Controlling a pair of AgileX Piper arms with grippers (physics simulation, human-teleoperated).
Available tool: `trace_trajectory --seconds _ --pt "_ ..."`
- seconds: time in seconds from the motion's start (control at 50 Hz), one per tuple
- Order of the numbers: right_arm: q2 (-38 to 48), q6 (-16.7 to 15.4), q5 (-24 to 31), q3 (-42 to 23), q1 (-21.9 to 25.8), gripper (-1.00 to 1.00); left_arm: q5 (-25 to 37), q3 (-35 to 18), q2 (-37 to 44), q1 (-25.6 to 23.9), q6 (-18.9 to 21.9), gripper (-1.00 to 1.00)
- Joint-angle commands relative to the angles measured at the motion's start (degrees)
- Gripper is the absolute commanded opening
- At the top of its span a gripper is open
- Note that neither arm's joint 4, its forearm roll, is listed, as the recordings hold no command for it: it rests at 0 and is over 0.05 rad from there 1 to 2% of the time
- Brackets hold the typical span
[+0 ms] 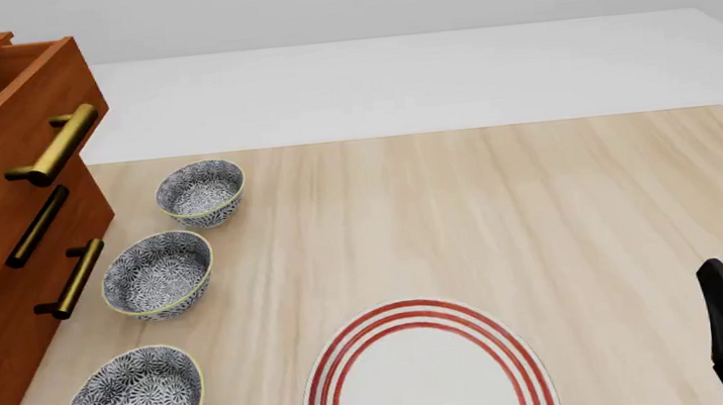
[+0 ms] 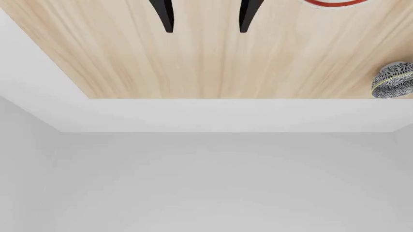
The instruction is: Open the top drawer of the cabinet.
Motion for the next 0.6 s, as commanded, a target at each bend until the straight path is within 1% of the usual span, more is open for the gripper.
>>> trace_trajectory --seconds 0.02,0.6 --pt "0.01 0.01 0.00 0.00 0.01 1.00 -1.04 0.99 0.77 0.24 0.26 1.00" --pt "0.01 0.00 0.00 0.00 0.00 1.00 -2.83 3.15 1.46 0.38 0.61 1.00"
